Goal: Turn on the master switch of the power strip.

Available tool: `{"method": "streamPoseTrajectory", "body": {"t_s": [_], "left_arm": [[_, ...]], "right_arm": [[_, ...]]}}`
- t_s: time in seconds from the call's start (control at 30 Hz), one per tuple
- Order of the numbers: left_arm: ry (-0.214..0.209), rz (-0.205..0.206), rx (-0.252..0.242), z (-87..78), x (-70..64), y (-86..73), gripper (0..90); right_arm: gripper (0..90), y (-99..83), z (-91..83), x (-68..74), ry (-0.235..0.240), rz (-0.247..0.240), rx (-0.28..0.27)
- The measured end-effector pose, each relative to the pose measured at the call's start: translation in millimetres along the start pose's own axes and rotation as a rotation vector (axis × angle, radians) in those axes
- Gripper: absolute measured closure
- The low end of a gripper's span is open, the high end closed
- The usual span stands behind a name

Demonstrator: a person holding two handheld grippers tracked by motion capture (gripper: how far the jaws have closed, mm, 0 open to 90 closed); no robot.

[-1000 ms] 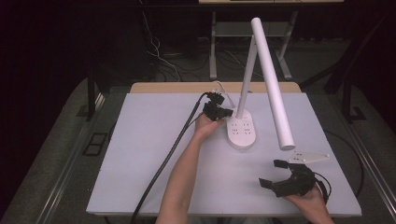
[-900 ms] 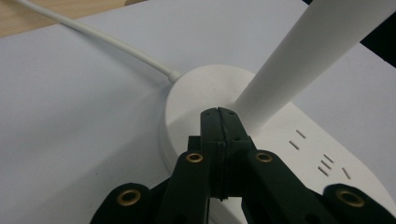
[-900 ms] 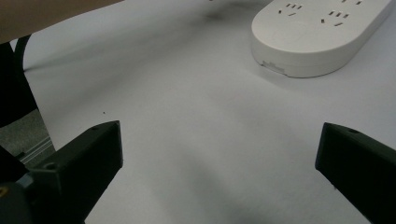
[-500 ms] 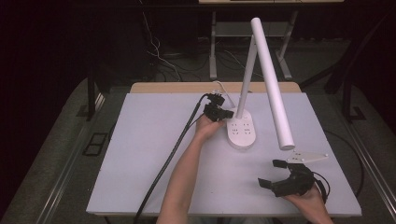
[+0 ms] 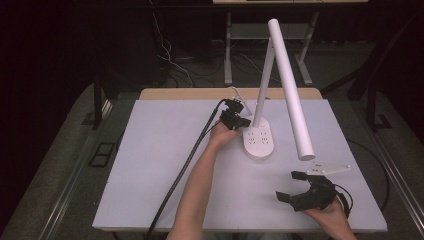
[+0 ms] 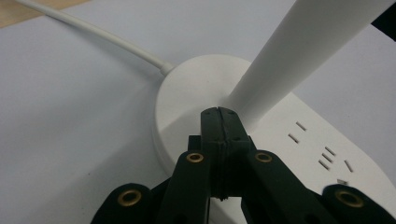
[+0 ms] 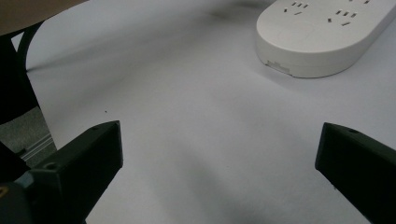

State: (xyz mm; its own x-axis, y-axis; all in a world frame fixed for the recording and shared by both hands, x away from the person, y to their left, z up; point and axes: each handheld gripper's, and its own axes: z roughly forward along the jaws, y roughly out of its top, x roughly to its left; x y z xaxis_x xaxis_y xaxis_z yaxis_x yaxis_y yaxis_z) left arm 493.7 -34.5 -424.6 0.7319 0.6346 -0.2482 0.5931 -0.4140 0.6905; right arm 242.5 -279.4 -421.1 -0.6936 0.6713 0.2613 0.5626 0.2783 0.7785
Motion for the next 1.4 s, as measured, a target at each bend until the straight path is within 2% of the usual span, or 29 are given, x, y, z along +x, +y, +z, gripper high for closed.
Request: {"method": "streamPoseTrajectory", "body": {"t_s": [0.07, 0.13, 0.5, 0.73, 0.93, 1.1, 1.23, 1.3, 1.4], "left_arm": [[-0.005, -0.022, 0.009, 0.8, 0.3, 2.2, 90.0], [-0.004, -0.02, 0.025, 0.8, 0.8, 3.8, 90.0], [-0.013, -0.056, 0.025, 1.5, 2.1, 3.3, 90.0], [0.004, -0.036, 0.032, 1.3, 0.1, 2.7, 90.0], [0.01, -0.037, 0.024, 1.5, -0.2, 1.0, 90.0], [0.006, -0.053, 0.01, 1.4, 0.1, -0.1, 90.0], [0.015, -0.042, 0.004, 0.6, -1.1, -1.8, 90.0], [0.001, -0.067, -0.012, 0.8, 0.0, -3.4, 90.0], [-0.012, -0.071, -0.012, -1.7, 2.1, -3.9, 90.0]], "right_arm": [[0.1, 0.0, -0.5, 0.6, 0.001, 0.001, 0.0], [0.2, -0.1, -0.6, 0.7, 0.002, 0.0, 0.0], [0.2, 0.1, -1.3, -0.1, 0.005, -0.001, -0.003], [0.1, 0.2, -2.5, -0.1, 0.005, -0.001, -0.007], [0.2, 0.2, -2.3, -0.1, 0.004, 0.001, -0.007], [0.2, -0.2, -2.4, -0.7, 0.001, -0.001, -0.01], [0.2, -0.3, -2.4, -0.9, 0.001, 0.0, -0.01], [0.2, -0.3, -2.8, -0.9, 0.002, 0.007, -0.009], [0.2, -0.3, -2.7, -1.8, 0.0, 0.006, -0.011]]}}
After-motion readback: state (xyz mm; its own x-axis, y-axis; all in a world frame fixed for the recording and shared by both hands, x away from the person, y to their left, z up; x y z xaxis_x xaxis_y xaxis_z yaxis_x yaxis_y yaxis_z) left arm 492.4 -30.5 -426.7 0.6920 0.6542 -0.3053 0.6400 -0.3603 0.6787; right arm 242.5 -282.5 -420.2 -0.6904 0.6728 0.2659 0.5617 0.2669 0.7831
